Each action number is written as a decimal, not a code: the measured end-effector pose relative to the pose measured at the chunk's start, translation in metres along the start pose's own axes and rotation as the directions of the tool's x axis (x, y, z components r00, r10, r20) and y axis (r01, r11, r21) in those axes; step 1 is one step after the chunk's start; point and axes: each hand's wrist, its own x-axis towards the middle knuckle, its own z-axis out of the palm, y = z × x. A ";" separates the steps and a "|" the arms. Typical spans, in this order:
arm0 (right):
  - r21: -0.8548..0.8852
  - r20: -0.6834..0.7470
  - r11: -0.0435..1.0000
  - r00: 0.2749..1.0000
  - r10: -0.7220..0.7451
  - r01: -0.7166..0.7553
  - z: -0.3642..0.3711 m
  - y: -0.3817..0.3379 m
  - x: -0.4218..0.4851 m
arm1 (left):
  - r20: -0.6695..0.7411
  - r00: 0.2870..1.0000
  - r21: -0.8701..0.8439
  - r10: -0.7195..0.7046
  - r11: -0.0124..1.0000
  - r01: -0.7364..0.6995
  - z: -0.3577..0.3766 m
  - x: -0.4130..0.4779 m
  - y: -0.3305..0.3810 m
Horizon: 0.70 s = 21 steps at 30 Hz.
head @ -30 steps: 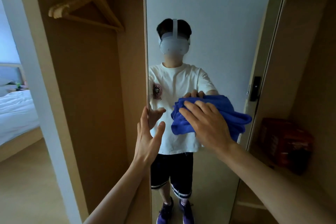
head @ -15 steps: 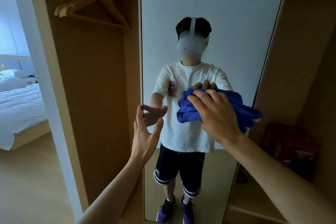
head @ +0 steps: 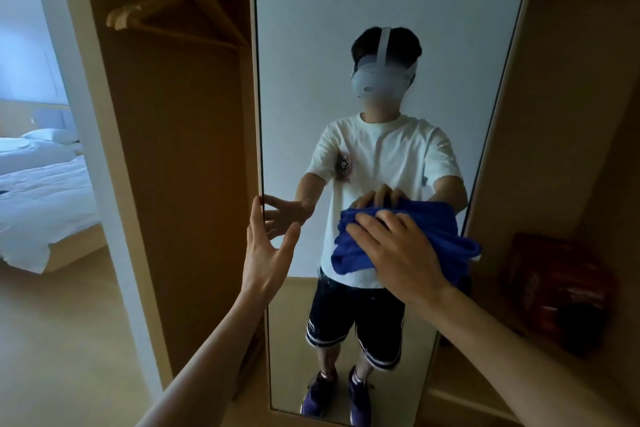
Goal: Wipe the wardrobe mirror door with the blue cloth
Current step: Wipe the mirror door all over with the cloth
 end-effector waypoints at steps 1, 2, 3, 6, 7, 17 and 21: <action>-0.005 -0.028 1.000 0.999 0.026 -0.026 -0.007 0.007 0.006 | 0.001 1.000 -0.002 0.000 1.000 0.000 0.000 -0.001 -0.001; -0.012 -0.057 0.998 0.997 0.058 -0.059 -0.015 0.015 0.014 | 0.003 1.000 -0.005 0.002 1.000 -0.002 -0.001 -0.001 -0.001; -0.016 -0.076 0.996 0.993 0.089 -0.091 -0.024 0.024 0.021 | 0.003 1.000 -0.004 0.003 1.000 -0.003 -0.002 -0.001 -0.001; -0.016 -0.101 0.992 0.987 0.123 -0.125 -0.038 0.041 0.034 | -0.009 1.000 0.016 -0.001 1.000 0.001 -0.001 0.000 0.003; -0.024 -0.104 0.992 0.987 0.120 -0.123 -0.036 0.041 0.033 | -0.013 1.000 0.021 0.002 1.000 -0.001 -0.001 0.000 0.004; -0.044 -0.006 0.998 0.998 -0.055 0.055 -0.002 0.029 -0.028 | -0.041 0.999 0.006 -0.004 1.000 0.004 0.002 -0.002 0.003; -0.020 -0.082 0.999 0.996 0.042 -0.043 -0.028 0.050 -0.006 | -0.037 0.999 0.010 -0.004 1.000 0.004 0.002 -0.004 0.002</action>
